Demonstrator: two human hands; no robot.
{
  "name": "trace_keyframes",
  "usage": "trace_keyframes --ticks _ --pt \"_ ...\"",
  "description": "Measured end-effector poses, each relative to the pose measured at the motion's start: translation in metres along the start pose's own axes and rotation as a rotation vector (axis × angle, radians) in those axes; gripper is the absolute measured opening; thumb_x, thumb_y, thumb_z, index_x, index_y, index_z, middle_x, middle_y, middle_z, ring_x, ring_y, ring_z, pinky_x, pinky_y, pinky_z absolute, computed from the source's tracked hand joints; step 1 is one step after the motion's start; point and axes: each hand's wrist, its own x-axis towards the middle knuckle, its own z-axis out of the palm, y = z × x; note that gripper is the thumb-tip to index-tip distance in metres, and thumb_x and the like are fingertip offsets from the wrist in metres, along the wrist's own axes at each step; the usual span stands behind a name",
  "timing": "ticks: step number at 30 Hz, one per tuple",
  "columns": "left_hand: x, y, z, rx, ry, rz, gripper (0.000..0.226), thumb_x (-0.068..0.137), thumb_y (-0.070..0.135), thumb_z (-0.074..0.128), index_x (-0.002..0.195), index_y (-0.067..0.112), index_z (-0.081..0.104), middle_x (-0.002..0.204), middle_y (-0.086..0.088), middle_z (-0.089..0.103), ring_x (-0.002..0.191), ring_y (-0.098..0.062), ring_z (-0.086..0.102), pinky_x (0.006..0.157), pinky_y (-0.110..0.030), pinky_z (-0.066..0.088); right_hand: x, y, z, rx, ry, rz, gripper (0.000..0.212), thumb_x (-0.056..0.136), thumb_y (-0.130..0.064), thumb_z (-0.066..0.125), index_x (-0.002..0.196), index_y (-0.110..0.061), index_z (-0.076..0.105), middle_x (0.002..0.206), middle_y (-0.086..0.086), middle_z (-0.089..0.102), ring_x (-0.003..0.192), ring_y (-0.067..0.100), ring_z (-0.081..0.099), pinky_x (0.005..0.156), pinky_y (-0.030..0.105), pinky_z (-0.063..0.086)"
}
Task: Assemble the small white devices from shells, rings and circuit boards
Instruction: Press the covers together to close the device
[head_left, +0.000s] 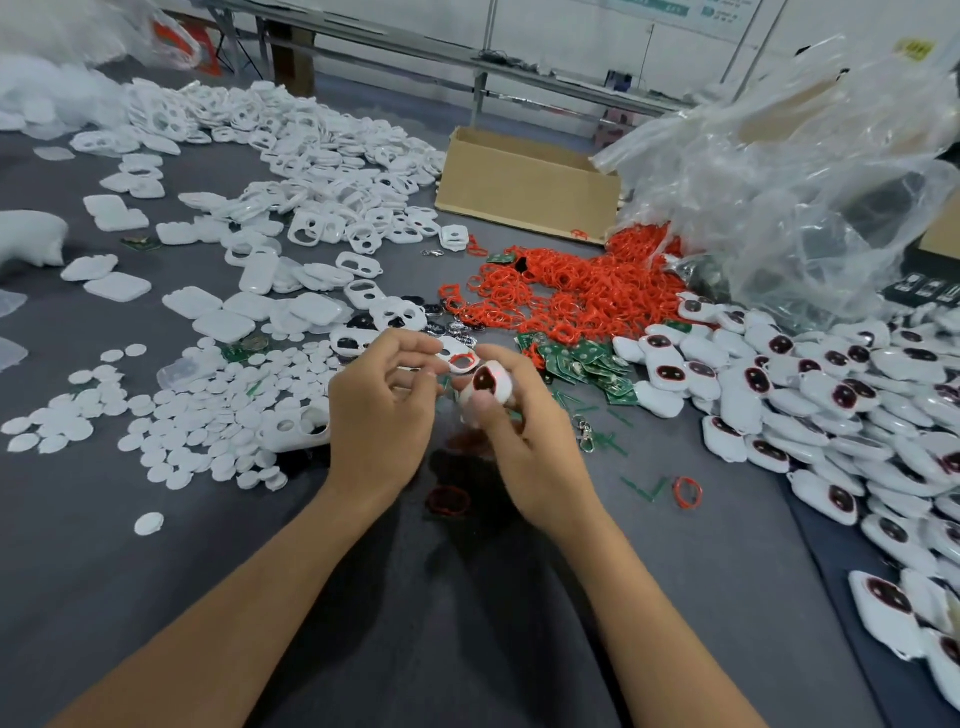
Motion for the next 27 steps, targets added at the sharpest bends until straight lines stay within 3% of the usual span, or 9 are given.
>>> trace_keyframes --ticks 1,4,7,10,13,16,20,27 --pt "-0.0002 0.0007 0.0003 -0.001 -0.009 0.008 0.026 0.086 -0.004 0.059 0.09 0.02 0.065 0.082 0.011 0.071 0.07 -0.003 0.068 0.07 -0.018 0.052 0.0005 -0.001 -0.0006 0.124 -0.011 0.072 0.031 0.098 -0.009 0.047 0.121 -0.029 0.052 0.091 -0.001 0.064 0.074 0.021 0.067 0.069 0.04 0.057" --pt "-0.0012 0.0014 -0.0003 -0.002 -0.029 0.026 0.025 0.086 -0.003 0.061 0.088 0.021 0.066 0.08 0.012 0.071 0.073 0.0 0.069 0.069 -0.012 0.05 0.0006 -0.0016 -0.002 0.452 -0.059 0.262 0.026 0.101 -0.004 0.039 0.116 -0.023 0.049 0.085 0.001 0.066 0.053 0.017 0.065 0.047 0.023 0.05" --pt "-0.0007 0.0014 -0.0009 -0.013 -0.026 0.009 0.026 0.085 -0.002 0.061 0.087 0.023 0.066 0.079 0.011 0.072 0.073 -0.003 0.069 0.071 -0.021 0.055 0.0027 0.0018 -0.0045 0.471 -0.045 0.311 0.019 0.098 -0.005 0.048 0.116 -0.008 0.049 0.078 0.007 0.068 0.048 0.015 0.06 0.044 0.022 0.042" --pt "0.0 0.0008 -0.0016 -0.037 -0.021 -0.02 0.026 0.086 -0.001 0.061 0.086 0.024 0.066 0.078 0.01 0.073 0.071 -0.008 0.07 0.073 -0.037 0.059 0.0035 0.0042 -0.0052 0.428 -0.047 0.318 0.025 0.091 0.002 0.055 0.113 -0.01 0.054 0.084 0.017 0.067 0.047 0.013 0.055 0.044 0.02 0.039" --pt "0.0011 0.001 -0.0014 -0.047 -0.014 -0.033 0.028 0.086 0.0 0.061 0.084 0.027 0.066 0.077 0.012 0.073 0.07 -0.009 0.069 0.072 -0.042 0.059 0.0048 0.0049 -0.0053 0.449 -0.06 0.315 0.033 0.089 0.008 0.052 0.111 -0.016 0.059 0.09 0.032 0.063 0.045 0.01 0.048 0.043 0.017 0.034" --pt "0.0016 0.0024 -0.0003 -0.044 -0.012 -0.029 0.03 0.085 -0.001 0.063 0.082 0.029 0.064 0.077 0.012 0.072 0.068 -0.01 0.069 0.071 -0.039 0.059 0.0051 0.0038 -0.0044 0.48 -0.088 0.307 0.038 0.088 0.012 0.049 0.11 -0.017 0.059 0.09 0.037 0.06 0.046 0.008 0.043 0.044 0.015 0.032" --pt "0.0016 0.0017 -0.0004 -0.019 -0.018 -0.002 0.028 0.085 0.0 0.064 0.084 0.028 0.064 0.078 0.013 0.071 0.069 -0.005 0.068 0.067 -0.024 0.056 0.0029 0.0024 -0.0048 0.444 -0.14 0.295 0.04 0.088 0.015 0.047 0.106 -0.019 0.057 0.084 0.016 0.064 0.048 0.004 0.046 0.045 0.013 0.034" --pt "0.0008 0.0014 0.0007 -0.015 -0.049 0.016 0.028 0.086 0.0 0.064 0.085 0.028 0.064 0.08 0.01 0.071 0.065 -0.007 0.066 0.06 -0.014 0.051 0.0001 -0.0036 -0.0095 0.397 -0.126 0.231 0.04 0.08 0.026 0.042 0.1 -0.005 0.056 0.075 0.016 0.064 0.045 -0.001 0.054 0.046 0.008 0.036"
